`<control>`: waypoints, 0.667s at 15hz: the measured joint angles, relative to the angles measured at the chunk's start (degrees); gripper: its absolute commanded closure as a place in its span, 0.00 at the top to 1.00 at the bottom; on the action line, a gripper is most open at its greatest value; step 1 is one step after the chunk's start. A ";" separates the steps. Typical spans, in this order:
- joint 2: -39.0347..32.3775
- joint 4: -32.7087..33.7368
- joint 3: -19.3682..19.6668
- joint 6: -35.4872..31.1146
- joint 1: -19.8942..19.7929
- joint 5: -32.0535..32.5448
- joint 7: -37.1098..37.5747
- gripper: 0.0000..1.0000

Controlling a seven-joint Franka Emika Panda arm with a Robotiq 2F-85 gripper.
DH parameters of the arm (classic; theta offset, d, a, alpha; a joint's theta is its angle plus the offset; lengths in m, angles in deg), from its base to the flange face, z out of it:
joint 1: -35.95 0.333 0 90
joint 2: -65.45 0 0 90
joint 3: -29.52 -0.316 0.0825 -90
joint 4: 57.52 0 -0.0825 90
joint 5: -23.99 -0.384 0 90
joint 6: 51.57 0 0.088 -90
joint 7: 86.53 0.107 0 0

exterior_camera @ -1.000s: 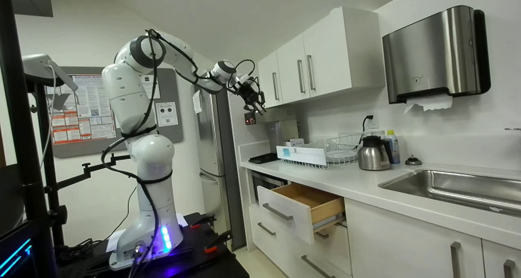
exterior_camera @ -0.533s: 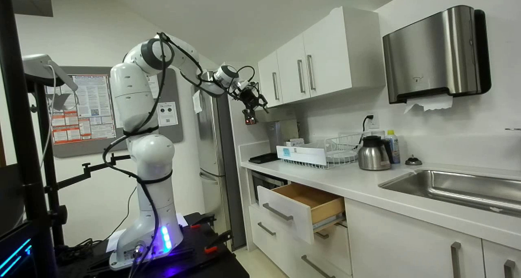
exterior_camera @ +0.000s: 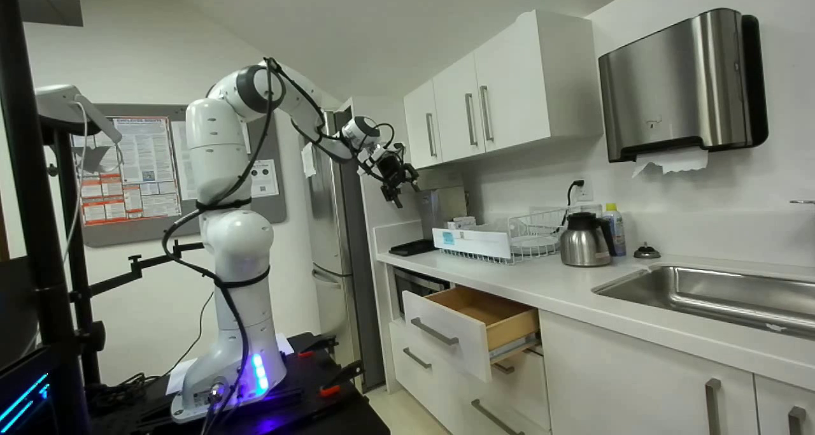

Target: Open the top drawer at the center

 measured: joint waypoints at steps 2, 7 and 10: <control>-0.75 0.00 0.02 0.00 0.01 0.03 3.50 1.00; -1.96 0.01 -0.11 -0.19 0.55 0.04 8.00 1.00; -2.35 0.01 -0.30 -0.61 1.00 0.04 8.01 1.00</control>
